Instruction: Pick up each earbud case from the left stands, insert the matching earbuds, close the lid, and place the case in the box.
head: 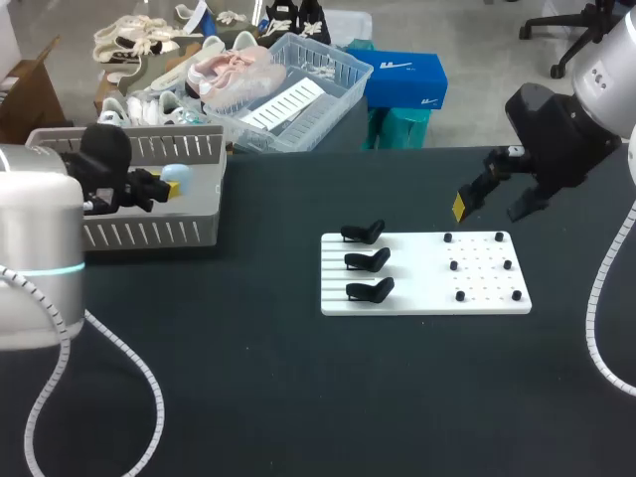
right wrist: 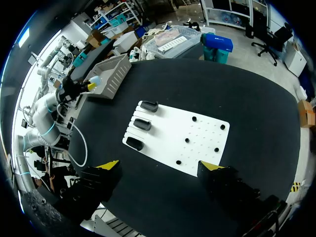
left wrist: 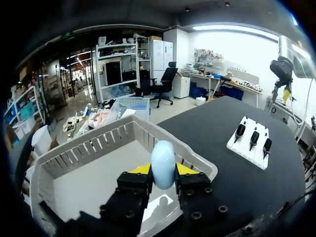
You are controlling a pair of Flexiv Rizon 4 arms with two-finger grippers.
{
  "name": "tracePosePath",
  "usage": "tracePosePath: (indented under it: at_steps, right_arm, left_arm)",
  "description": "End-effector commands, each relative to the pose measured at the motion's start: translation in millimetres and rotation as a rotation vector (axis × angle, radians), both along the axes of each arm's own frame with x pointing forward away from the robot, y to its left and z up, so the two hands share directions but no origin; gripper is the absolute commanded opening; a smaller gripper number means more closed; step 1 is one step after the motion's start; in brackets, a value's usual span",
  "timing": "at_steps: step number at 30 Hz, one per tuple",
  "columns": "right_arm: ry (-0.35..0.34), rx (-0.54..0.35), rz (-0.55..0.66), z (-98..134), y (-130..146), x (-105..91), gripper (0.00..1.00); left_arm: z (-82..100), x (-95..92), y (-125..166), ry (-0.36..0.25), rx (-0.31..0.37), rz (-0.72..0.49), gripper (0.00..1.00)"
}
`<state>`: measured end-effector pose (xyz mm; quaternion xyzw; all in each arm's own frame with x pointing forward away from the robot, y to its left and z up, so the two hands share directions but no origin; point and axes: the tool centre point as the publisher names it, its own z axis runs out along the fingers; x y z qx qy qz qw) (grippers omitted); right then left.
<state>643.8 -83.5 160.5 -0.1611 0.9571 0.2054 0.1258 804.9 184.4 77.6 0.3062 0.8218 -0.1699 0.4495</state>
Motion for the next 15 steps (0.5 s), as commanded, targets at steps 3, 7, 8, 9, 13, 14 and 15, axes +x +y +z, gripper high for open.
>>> tracePosePath:
  at_steps: [3,7,8,9,13,14,15]
  right_arm:
    - [-0.002,0.002,0.0,-0.2,-0.6,-0.8,1.0]
    - [-0.002,0.002,0.0,-0.2,-0.6,-0.8,1.0]
    - [-0.002,0.002,0.0,-0.2,-0.6,-0.8,1.0]
    - [-0.002,0.002,0.0,-0.2,-0.6,-0.8,1.0]
    - [-0.002,0.002,0.0,-0.2,-0.6,-0.8,1.0]
    - [-0.002,0.002,0.0,-0.2,-0.6,-0.8,1.0]
    - [-0.002,0.002,0.0,-0.2,-0.6,-0.8,1.0]
  left_arm:
    - [0.7,7.2,-8.0,-0.006,0.015,-0.034,1.0]
    - [14.0,-4.2,-12.8,-0.054,-0.005,-0.05,1.0]
    - [17.6,-7.7,-14.0,-0.066,-0.01,-0.058,1.0]
    - [21.3,-11.4,-15.6,-0.075,-0.009,-0.068,1.0]
    - [37.2,-28.4,-24.8,-0.116,-0.046,-0.099,1.0]
    - [41.1,-32.8,-28.0,-0.124,-0.061,-0.107,1.0]
    - [44.5,-37.1,-32.4,-0.13,-0.067,-0.126,1.0]
